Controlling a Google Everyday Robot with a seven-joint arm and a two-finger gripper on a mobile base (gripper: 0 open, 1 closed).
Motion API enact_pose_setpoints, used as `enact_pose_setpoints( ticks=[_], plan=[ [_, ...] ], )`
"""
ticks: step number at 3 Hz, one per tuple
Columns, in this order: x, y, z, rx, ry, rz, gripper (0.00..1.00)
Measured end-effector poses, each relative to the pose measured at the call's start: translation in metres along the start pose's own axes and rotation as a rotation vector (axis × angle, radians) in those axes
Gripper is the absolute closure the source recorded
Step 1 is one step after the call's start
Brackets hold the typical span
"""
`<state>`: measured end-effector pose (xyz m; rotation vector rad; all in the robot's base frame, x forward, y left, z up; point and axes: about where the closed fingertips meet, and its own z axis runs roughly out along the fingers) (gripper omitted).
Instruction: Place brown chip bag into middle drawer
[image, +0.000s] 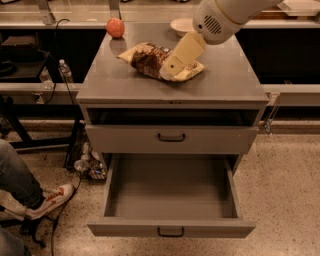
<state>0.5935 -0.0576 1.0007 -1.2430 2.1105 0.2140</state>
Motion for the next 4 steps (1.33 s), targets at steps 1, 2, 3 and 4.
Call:
enact_pose_setpoints(
  ticks=[1, 2, 3, 4],
  plan=[
    [-0.001, 0.000, 0.002, 0.002, -0.002, 0.003, 0.00],
    [-0.005, -0.002, 0.011, 0.012, -0.009, 0.014, 0.00],
    [-0.017, -0.023, 0.056, 0.059, 0.031, 0.028, 0.00],
    [-0.035, -0.073, 0.132, 0.173, 0.114, -0.010, 0.00]
  ],
)
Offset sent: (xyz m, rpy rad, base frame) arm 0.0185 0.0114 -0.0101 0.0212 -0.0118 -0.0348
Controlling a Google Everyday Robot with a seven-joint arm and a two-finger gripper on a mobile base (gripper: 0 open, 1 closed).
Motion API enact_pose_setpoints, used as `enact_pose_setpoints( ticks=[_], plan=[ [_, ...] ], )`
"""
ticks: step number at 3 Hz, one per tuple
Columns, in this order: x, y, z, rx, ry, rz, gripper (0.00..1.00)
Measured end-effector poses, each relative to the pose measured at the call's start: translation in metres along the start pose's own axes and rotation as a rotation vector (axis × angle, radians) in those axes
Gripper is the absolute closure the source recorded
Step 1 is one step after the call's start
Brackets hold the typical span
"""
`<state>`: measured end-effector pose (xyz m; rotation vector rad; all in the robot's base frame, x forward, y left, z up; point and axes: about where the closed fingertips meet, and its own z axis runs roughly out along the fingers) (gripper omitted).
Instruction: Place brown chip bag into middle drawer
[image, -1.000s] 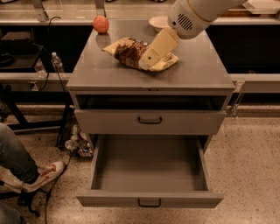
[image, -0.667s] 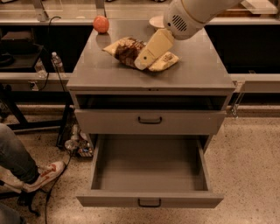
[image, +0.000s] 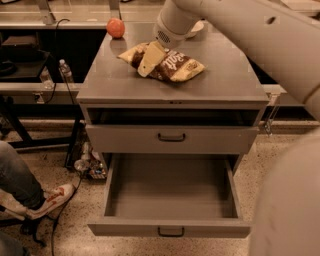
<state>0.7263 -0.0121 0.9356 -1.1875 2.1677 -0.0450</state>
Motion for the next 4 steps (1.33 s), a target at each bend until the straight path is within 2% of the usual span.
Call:
enact_pose_setpoints(
  ticks=[1, 2, 3, 4],
  plan=[
    [-0.011, -0.029, 0.050, 0.067, 0.031, -0.002, 0.00],
    [-0.011, -0.037, 0.102, 0.066, 0.071, 0.012, 0.25],
    [-0.005, -0.036, 0.125, 0.055, 0.087, 0.032, 0.49],
    [0.005, -0.039, 0.119, 0.070, 0.090, 0.060, 0.73]
  ],
)
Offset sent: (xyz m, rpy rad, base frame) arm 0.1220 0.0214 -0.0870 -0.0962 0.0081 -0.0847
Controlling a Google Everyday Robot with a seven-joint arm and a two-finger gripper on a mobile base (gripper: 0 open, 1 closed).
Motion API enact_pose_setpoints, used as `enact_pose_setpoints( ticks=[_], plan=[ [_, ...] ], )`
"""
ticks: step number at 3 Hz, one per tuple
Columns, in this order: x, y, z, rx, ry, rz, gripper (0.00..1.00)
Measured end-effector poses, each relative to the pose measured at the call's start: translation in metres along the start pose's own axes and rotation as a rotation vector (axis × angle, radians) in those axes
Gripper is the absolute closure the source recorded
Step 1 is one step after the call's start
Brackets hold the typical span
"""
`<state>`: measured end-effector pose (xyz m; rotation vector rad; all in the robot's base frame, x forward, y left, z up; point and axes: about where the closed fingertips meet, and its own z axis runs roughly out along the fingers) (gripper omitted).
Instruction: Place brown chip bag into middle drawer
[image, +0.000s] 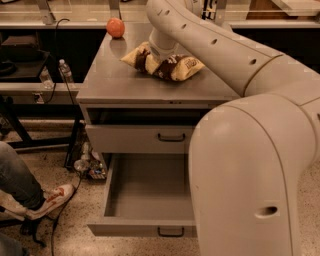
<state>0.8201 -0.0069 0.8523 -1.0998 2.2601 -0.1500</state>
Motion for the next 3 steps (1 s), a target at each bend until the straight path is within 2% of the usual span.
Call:
enact_pose_setpoints(
  ticks=[1, 2, 3],
  plan=[
    [0.021, -0.011, -0.036, 0.047, -0.004, 0.051, 0.96],
    [0.057, -0.022, -0.099, 0.137, 0.016, 0.127, 1.00],
    [0.098, -0.015, -0.163, 0.179, 0.064, 0.205, 1.00]
  ],
)
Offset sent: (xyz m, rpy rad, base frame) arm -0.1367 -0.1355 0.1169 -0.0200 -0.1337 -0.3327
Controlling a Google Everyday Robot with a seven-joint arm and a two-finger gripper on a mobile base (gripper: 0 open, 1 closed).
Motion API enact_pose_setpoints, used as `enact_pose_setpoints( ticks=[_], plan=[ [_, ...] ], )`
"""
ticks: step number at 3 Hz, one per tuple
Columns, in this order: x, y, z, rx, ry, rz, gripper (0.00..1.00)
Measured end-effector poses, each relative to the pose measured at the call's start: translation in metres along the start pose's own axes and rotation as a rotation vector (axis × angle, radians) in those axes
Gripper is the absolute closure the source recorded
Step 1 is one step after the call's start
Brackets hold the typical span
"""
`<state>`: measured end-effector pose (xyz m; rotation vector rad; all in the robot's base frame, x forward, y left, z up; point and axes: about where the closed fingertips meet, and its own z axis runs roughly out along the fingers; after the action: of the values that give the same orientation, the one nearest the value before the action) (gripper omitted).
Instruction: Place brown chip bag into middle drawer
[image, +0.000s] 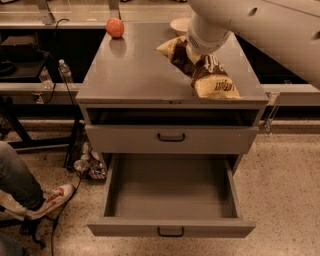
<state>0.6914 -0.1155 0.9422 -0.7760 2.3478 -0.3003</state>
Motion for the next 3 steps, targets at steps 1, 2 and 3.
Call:
enact_pose_setpoints(
  ticks=[1, 2, 3],
  plan=[
    [0.000, 0.000, 0.000, -0.001, 0.000, -0.001, 1.00],
    [0.034, -0.001, -0.006, -0.019, 0.055, 0.024, 1.00],
    [0.085, -0.002, -0.017, -0.023, 0.144, 0.067, 1.00]
  ],
)
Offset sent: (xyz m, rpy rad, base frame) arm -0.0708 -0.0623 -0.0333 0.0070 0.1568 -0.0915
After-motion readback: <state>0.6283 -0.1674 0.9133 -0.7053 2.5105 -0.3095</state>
